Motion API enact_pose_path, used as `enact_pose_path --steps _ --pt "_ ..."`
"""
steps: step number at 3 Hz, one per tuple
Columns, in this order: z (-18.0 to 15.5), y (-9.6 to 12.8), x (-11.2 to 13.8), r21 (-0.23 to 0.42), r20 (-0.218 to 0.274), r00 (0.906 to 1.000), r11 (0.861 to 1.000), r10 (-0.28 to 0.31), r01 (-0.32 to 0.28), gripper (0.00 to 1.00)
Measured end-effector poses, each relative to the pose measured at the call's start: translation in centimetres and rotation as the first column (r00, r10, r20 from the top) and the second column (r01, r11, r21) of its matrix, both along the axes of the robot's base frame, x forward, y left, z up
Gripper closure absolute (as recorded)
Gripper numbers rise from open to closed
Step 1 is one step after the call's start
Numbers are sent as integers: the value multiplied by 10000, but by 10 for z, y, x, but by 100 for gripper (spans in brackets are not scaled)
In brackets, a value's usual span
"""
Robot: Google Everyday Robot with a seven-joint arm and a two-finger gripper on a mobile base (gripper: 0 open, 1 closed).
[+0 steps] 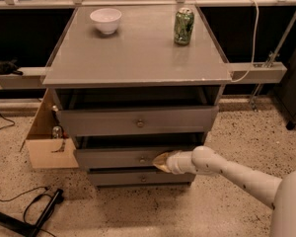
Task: Close middle drawer
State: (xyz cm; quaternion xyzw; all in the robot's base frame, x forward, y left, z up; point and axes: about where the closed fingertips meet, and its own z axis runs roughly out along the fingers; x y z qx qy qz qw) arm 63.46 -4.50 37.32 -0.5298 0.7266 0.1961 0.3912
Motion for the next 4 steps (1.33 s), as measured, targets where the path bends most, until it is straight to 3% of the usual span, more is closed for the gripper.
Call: enact_pose_path --steps 1,2,3,4 --pt "16 6 23 -123 408 9991 9999 -74 79 100" --pt "16 6 23 -123 408 9991 9999 -73 78 100" --pt "19 18 0 -16 115 9994 9995 331 -330 100" --pt "42 27 -54 43 -239 9899 9902 1399 -1398 100"
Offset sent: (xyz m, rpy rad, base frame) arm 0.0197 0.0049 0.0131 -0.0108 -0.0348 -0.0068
